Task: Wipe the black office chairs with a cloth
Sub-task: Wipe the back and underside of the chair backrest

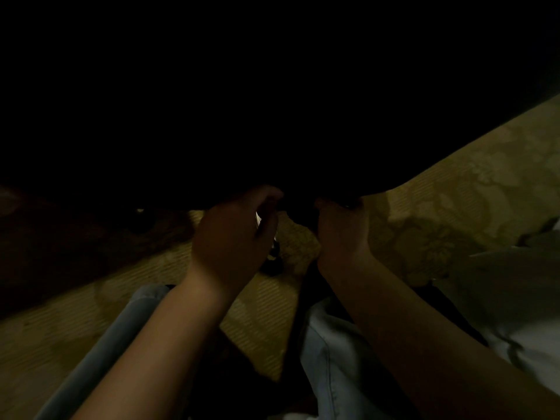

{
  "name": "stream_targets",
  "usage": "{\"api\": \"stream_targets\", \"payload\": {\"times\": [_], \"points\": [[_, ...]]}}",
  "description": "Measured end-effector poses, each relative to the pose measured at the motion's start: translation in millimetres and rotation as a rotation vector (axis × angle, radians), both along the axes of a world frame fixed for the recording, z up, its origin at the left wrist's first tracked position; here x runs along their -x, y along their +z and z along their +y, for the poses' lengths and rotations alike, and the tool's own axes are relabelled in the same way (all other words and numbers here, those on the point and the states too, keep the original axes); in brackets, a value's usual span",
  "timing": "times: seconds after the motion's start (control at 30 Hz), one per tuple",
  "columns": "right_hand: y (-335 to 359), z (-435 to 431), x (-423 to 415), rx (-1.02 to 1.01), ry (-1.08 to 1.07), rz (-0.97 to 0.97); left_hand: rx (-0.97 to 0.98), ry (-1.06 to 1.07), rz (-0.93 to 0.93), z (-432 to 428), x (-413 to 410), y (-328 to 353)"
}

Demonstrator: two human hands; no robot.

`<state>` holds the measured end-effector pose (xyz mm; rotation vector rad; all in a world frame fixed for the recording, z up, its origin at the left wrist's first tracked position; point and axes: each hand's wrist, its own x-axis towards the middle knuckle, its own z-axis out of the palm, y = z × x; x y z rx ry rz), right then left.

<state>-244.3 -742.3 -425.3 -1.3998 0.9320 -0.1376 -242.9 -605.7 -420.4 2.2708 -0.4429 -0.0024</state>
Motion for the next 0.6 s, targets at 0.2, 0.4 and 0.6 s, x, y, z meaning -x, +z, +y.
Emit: {"api": "stream_targets", "payload": {"times": [0.2,0.4,0.6], "points": [[34.5,15.0,11.7,0.234,0.094,-0.192,-0.085,0.04,-0.064,4.4,1.7,4.2],[61.0,10.7,13.8,0.837,0.188,-0.597,-0.006,0.145,-0.029,12.9,4.0,15.1],[47.2,1.1,9.4,1.071,0.272,-0.714,0.004,0.169,-0.023,25.8,5.2,20.0]]}}
